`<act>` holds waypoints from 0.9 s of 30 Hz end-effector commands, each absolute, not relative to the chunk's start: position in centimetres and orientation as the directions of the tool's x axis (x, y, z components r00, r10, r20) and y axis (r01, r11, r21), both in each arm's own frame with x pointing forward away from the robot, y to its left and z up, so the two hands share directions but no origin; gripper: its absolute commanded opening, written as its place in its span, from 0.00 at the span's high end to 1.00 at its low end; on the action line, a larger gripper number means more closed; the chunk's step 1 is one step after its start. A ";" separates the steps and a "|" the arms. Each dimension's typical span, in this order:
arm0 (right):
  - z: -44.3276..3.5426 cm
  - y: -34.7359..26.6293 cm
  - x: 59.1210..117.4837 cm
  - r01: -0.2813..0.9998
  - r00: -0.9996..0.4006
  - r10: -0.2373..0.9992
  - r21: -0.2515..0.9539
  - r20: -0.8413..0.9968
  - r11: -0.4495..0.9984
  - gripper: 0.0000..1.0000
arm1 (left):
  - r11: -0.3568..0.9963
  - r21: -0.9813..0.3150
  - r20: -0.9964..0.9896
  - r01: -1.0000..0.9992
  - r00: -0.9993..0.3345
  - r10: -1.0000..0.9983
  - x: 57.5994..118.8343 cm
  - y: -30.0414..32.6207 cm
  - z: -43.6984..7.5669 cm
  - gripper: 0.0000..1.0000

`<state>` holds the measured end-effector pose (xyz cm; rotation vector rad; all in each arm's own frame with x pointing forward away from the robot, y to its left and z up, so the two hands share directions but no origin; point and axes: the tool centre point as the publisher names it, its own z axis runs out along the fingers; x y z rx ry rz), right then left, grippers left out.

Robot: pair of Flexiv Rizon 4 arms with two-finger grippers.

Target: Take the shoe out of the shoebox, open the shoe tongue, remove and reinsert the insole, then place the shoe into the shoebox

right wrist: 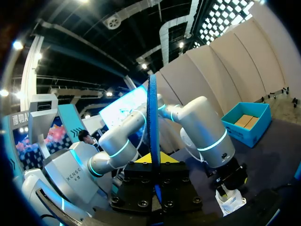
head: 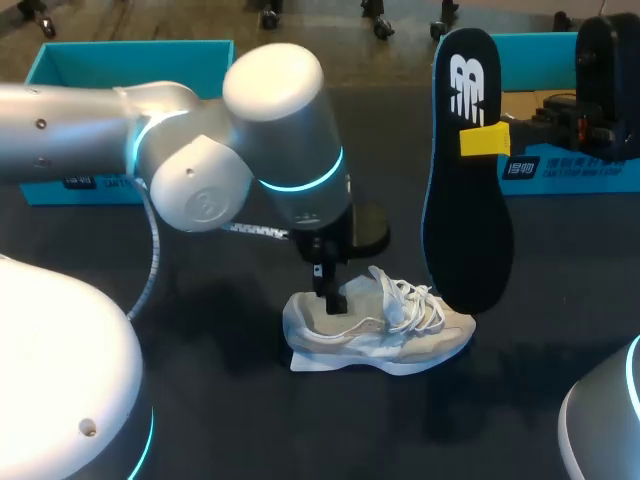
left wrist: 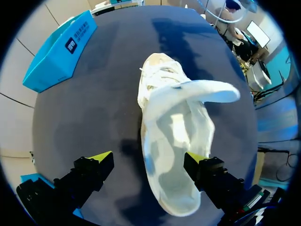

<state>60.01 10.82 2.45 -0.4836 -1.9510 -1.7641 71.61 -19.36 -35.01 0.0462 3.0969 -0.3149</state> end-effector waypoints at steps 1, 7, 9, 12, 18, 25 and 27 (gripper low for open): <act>2.4 11.0 60.1 0.548 -0.830 -0.048 0.828 0.556 0.117 1.00 | 0.978 -0.205 -0.023 0.030 -0.999 0.026 72.1 -20.0 -37.2 0.01; 2.4 11.0 60.1 0.548 -0.830 -0.048 0.828 0.556 0.117 1.00 | 0.980 -0.196 -0.015 0.027 -1.000 0.024 72.0 -20.1 -38.0 0.06; 2.4 11.0 60.1 0.548 -0.830 -0.048 0.828 0.556 0.117 1.00 | 0.980 -0.196 -0.013 0.026 -1.000 0.024 71.9 -20.1 -38.1 0.10; 2.4 11.0 60.1 0.548 -0.830 -0.048 0.828 0.556 0.117 1.00 | 0.983 -0.182 0.003 0.027 -1.000 0.028 71.9 -20.1 -38.4 0.25; 2.4 11.0 60.1 0.548 -0.830 -0.048 0.828 0.556 0.117 1.00 | 0.986 -0.164 0.004 0.036 -0.999 0.037 71.9 -20.3 -38.5 1.00; 2.4 11.0 60.1 0.548 -0.830 -0.048 0.828 0.556 0.117 1.00 | 0.983 -0.168 0.018 0.069 -0.997 0.073 72.0 -20.4 -38.3 1.00; 2.4 11.0 60.1 0.548 -0.830 -0.048 0.828 0.556 0.117 1.00 | 0.983 -0.156 0.025 0.092 -0.995 0.097 71.9 -20.4 -38.0 1.00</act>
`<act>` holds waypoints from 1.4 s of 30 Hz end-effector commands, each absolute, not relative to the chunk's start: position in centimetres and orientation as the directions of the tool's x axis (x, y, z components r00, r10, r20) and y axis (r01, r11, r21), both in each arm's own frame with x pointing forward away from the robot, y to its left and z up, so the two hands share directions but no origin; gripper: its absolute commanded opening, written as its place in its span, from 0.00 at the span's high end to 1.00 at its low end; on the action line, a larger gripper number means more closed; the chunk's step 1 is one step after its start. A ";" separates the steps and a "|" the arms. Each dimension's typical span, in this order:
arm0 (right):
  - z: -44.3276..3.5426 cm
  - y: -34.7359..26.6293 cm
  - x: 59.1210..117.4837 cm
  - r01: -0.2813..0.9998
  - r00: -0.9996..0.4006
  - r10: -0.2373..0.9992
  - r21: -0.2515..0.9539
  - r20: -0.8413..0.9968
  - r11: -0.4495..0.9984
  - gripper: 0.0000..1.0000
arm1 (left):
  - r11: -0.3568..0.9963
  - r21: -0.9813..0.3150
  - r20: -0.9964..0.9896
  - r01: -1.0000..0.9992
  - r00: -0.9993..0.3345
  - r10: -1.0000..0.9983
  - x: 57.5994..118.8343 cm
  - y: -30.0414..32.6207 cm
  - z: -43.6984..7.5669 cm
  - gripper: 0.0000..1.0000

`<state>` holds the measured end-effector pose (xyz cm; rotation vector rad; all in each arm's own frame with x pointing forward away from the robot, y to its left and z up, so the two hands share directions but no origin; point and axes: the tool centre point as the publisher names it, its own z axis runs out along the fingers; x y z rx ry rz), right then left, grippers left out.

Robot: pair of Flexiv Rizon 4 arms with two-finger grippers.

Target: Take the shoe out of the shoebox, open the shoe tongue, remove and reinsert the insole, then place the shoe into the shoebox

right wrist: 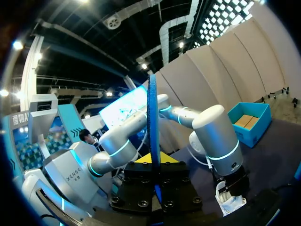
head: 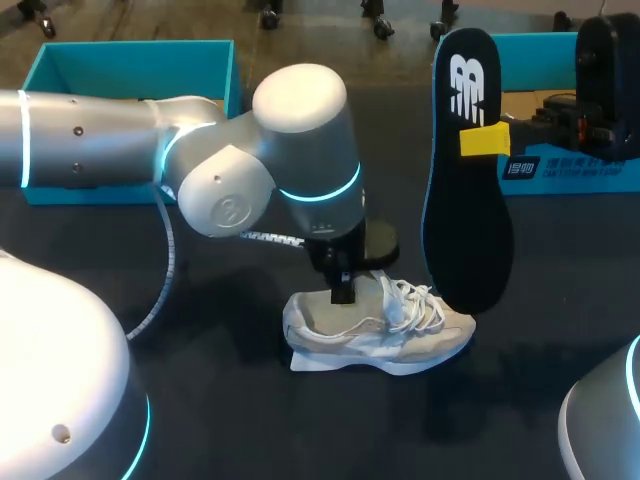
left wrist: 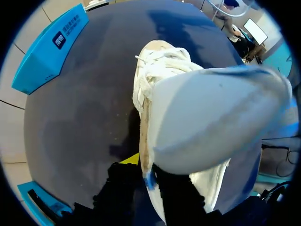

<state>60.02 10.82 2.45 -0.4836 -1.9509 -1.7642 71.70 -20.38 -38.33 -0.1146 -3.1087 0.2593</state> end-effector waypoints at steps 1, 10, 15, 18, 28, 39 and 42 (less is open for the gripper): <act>2.4 11.0 60.1 0.548 -0.830 -0.048 0.828 0.556 0.117 1.00 | 0.981 -0.164 0.034 0.101 -0.994 0.108 71.9 -20.4 -37.7 1.00; 2.4 11.0 60.1 0.548 -0.830 -0.048 0.828 0.556 0.117 1.00 | 0.925 -0.235 0.070 0.299 -0.944 0.323 71.4 -20.5 -34.4 1.00; 2.4 11.0 60.1 0.548 -0.830 -0.048 0.828 0.556 0.117 1.00 | 0.794 -0.220 0.021 0.567 -0.811 0.584 70.9 -20.5 -31.7 1.00; 2.4 11.0 60.1 0.548 -0.830 -0.048 0.828 0.556 0.117 1.00 | 0.736 -0.241 -0.017 0.633 -0.761 0.649 71.0 -20.4 -30.5 1.00; 2.4 11.0 60.1 0.548 -0.830 -0.048 0.828 0.556 0.117 1.00 | 0.736 -0.241 -0.017 0.633 -0.761 0.649 71.0 -20.4 -30.5 1.00; 2.4 11.0 60.1 0.548 -0.830 -0.048 0.828 0.556 0.117 1.00 | 0.228 -0.181 -0.139 0.957 -0.255 0.957 69.8 -19.1 -30.0 1.00; 2.4 11.0 60.1 0.548 -0.830 -0.048 0.828 0.556 0.117 1.00 | 0.228 -0.181 -0.139 0.957 -0.255 0.957 69.8 -19.1 -30.0 1.00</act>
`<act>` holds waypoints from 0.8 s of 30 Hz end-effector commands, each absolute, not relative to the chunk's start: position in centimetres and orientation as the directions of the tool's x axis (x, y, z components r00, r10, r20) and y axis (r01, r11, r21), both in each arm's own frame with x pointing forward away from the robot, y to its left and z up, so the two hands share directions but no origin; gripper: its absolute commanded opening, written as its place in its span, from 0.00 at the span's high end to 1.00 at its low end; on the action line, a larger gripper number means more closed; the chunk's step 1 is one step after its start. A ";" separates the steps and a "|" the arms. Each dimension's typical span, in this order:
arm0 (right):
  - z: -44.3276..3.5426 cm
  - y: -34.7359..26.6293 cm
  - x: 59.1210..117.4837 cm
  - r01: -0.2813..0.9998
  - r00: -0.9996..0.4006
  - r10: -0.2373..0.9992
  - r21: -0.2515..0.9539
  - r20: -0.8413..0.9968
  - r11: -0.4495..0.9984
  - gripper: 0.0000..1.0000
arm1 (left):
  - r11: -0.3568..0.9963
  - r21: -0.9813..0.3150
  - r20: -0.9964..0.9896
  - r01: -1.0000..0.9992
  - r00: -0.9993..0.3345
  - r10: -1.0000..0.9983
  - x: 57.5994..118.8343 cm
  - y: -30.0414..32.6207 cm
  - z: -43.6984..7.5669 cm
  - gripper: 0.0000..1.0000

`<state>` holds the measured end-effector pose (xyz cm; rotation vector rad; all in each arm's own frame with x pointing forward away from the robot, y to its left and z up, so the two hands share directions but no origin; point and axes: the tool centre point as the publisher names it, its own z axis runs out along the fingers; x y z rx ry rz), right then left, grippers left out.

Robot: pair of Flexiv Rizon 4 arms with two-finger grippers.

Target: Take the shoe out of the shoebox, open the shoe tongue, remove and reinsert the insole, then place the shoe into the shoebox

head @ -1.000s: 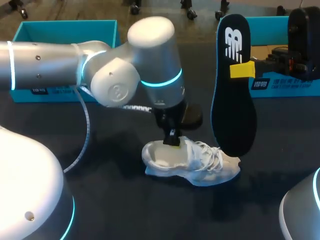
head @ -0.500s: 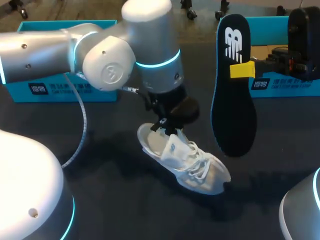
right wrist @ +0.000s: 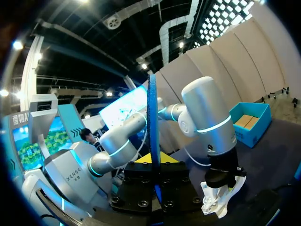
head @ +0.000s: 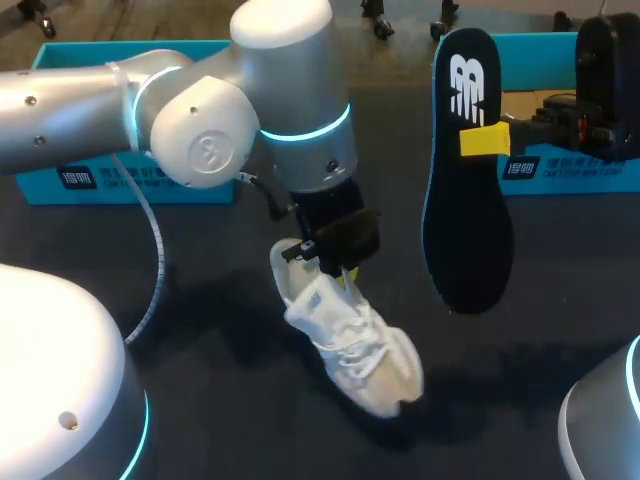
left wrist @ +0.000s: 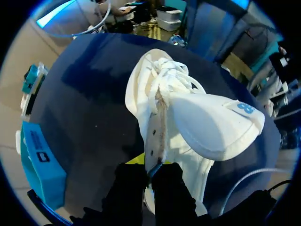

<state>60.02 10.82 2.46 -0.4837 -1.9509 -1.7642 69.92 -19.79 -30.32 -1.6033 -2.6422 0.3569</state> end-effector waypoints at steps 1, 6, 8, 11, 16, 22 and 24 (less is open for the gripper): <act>2.4 11.0 60.1 0.548 -0.830 -0.048 0.828 0.556 0.117 1.00 | 0.228 -0.181 -0.139 0.957 -0.255 0.957 69.8 -19.1 -30.0 1.00; 2.4 11.0 60.1 0.548 -0.830 -0.048 0.828 0.556 0.117 1.00 | 0.141 -0.133 -0.120 0.981 -0.157 0.980 69.6 -19.7 -30.7 1.00; 2.4 11.0 60.1 0.548 -0.830 -0.048 0.828 0.556 0.117 1.00 | 0.112 -0.122 -0.108 0.986 -0.126 0.986 69.7 -20.1 -30.8 1.00; 2.4 11.0 60.1 0.548 -0.830 -0.048 0.828 0.556 0.117 1.00 | 0.067 -0.118 -0.093 0.991 -0.078 0.993 69.5 -20.3 -31.1 1.00; 2.4 11.0 60.1 0.548 -0.830 -0.048 0.828 0.556 0.117 1.00 | 0.017 -0.110 -0.065 0.994 -0.025 0.998 68.5 -20.4 -32.1 1.00; 2.4 11.0 60.1 0.548 -0.830 -0.048 0.828 0.556 0.117 1.00 | -0.003 -0.116 -0.043 0.993 -0.003 0.999 68.2 -20.5 -33.0 1.00; 2.4 11.0 60.1 0.548 -0.830 -0.048 0.828 0.556 0.117 1.00 | -0.005 -0.121 -0.039 0.993 0.000 0.999 68.2 -20.5 -33.3 1.00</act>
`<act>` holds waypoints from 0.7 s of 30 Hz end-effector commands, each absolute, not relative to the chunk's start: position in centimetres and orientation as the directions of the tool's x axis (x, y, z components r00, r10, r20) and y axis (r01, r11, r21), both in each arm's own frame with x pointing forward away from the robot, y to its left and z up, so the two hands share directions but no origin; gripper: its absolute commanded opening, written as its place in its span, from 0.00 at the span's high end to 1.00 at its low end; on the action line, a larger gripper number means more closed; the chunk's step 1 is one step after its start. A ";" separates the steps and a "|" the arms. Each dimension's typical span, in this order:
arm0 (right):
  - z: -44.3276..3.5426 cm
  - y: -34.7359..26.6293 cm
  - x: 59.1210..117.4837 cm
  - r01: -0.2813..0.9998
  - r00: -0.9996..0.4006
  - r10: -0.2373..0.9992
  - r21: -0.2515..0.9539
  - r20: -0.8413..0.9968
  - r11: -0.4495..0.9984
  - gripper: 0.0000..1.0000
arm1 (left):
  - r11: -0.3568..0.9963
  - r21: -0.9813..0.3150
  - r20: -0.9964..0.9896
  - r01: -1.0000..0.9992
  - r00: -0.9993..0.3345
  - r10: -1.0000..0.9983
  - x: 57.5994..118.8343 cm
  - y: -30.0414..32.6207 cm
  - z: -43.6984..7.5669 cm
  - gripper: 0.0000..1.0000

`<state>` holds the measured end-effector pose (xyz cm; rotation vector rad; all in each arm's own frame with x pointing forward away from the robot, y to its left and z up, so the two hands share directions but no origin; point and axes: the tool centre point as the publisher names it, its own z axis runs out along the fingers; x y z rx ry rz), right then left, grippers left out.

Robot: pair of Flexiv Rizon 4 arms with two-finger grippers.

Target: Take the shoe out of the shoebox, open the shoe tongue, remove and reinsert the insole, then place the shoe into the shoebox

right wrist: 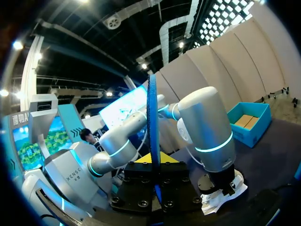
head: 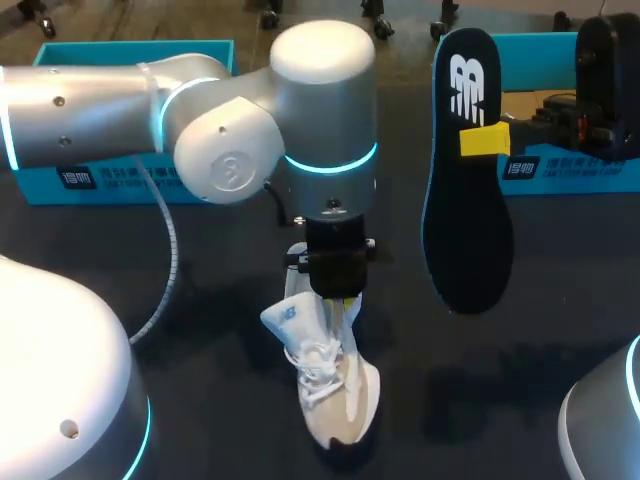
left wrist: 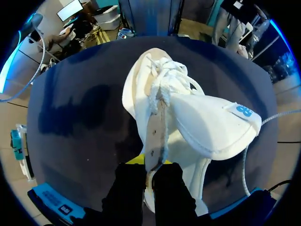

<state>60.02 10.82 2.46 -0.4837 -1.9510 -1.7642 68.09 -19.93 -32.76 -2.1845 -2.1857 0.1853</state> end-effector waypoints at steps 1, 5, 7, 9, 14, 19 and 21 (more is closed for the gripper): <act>2.4 11.0 60.1 0.548 -0.830 -0.048 0.828 0.556 0.117 1.00 | -0.011 -0.122 -0.036 0.993 0.007 0.999 68.2 -20.6 -33.5 1.00; 2.4 11.0 60.1 0.548 -0.830 -0.048 0.828 0.556 0.117 1.00 | -0.017 -0.128 -0.022 0.992 0.014 1.000 68.2 -20.8 -34.4 1.00; 2.4 11.0 60.1 0.548 -0.830 -0.048 0.828 0.556 0.117 1.00 | -0.023 -0.131 -0.020 0.991 0.021 1.000 68.2 -20.9 -34.7 1.00; 2.4 11.0 60.1 0.548 -0.830 -0.048 0.828 0.556 0.117 1.00 | -0.036 -0.141 -0.031 0.989 0.032 0.999 68.1 -21.1 -35.0 1.00; 2.4 11.0 60.1 0.548 -0.830 -0.048 0.828 0.556 0.117 1.00 | -0.039 -0.131 -0.026 0.991 0.036 0.999 67.6 -21.7 -36.0 1.00; 2.4 11.0 60.1 0.548 -0.830 -0.048 0.828 0.556 0.117 1.00 | -0.041 -0.131 -0.027 0.990 0.038 0.999 67.6 -22.1 -36.7 1.00; 2.4 11.0 60.1 0.548 -0.830 -0.048 0.828 0.556 0.117 1.00 | -0.040 -0.135 -0.028 0.990 0.036 0.999 67.4 -22.3 -37.2 1.00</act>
